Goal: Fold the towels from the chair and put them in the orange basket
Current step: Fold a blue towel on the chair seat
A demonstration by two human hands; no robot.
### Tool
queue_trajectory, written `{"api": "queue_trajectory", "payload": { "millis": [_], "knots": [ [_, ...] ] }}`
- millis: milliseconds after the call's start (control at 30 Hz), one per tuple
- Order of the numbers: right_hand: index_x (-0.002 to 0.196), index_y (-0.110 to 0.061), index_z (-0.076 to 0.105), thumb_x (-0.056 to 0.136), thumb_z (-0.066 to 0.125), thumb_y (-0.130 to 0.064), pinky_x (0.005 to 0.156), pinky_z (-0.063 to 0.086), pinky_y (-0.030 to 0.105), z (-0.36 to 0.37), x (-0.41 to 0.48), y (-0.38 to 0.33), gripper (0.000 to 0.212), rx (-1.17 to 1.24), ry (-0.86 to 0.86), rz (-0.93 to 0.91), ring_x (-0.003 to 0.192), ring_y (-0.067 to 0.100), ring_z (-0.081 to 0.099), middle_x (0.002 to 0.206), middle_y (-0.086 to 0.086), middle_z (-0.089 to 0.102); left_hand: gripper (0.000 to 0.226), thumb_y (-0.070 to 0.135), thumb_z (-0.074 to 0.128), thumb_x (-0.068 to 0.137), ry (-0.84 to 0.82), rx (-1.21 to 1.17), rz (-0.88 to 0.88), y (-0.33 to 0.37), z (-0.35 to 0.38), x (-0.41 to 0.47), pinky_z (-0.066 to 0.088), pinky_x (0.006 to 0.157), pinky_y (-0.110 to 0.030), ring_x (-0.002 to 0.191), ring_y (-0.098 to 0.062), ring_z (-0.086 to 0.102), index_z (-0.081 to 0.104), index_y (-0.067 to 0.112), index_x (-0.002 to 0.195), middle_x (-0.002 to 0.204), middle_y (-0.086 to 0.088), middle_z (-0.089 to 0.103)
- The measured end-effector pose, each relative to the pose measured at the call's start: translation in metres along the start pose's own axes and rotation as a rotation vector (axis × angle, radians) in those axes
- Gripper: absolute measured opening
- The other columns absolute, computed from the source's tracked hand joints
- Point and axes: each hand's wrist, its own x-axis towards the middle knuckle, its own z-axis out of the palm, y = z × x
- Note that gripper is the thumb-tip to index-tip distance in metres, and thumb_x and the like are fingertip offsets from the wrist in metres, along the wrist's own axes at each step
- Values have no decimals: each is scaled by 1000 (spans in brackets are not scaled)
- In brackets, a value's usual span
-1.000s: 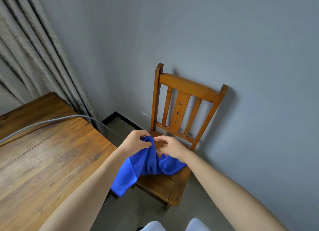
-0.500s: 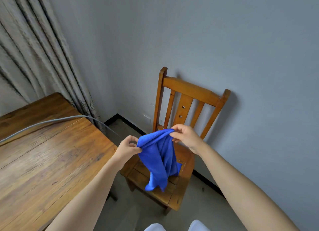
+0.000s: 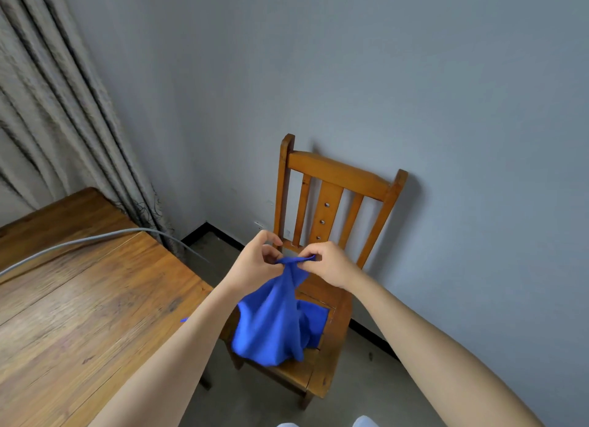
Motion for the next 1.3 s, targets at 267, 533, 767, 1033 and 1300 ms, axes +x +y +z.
{"api": "queue_trajectory", "payload": {
  "millis": [267, 533, 767, 1033, 1300],
  "knots": [
    [102, -5, 68, 90, 54, -6, 61, 43, 4, -25, -4, -20, 18, 24, 133, -45, 75, -2, 53, 91, 0, 63, 31, 1, 61, 79, 31, 170, -232, -46, 18, -14, 43, 58, -17, 83, -18, 55, 45, 19, 97, 88, 0, 56],
    [89, -15, 65, 90, 54, -3, 73, 45, 17, -75, -8, -8, 17, 253, 490, 34, 89, 14, 57, 85, -5, 62, 14, 1, 57, 85, 219, 52, -303, -69, -8, -18, 45, 56, -21, 78, -21, 58, 55, 15, 84, 83, -7, 61],
    [92, -10, 67, 89, 56, -4, 61, 43, 8, -97, -20, 24, 12, 171, 489, 132, 80, 10, 55, 86, 2, 61, 14, 5, 59, 88, 262, -145, -280, -70, -44, -18, 48, 52, -21, 68, -19, 60, 63, 14, 79, 77, -11, 66],
    [86, -11, 63, 91, 54, -13, 63, 49, 30, -93, -11, 64, 10, -35, 433, 331, 69, 21, 59, 79, 5, 62, 17, 3, 55, 90, 298, -564, -359, -64, -63, 7, 51, 55, -28, 72, -25, 60, 69, 10, 85, 81, -13, 65],
    [89, -10, 60, 91, 51, -7, 56, 52, 20, -146, 46, 31, 10, 240, 751, 210, 63, 19, 55, 80, 10, 59, 23, 2, 47, 93, 303, -631, -105, 5, -106, 78, 48, 52, -13, 52, -1, 61, 62, 11, 78, 56, 8, 67]
  ]
}}
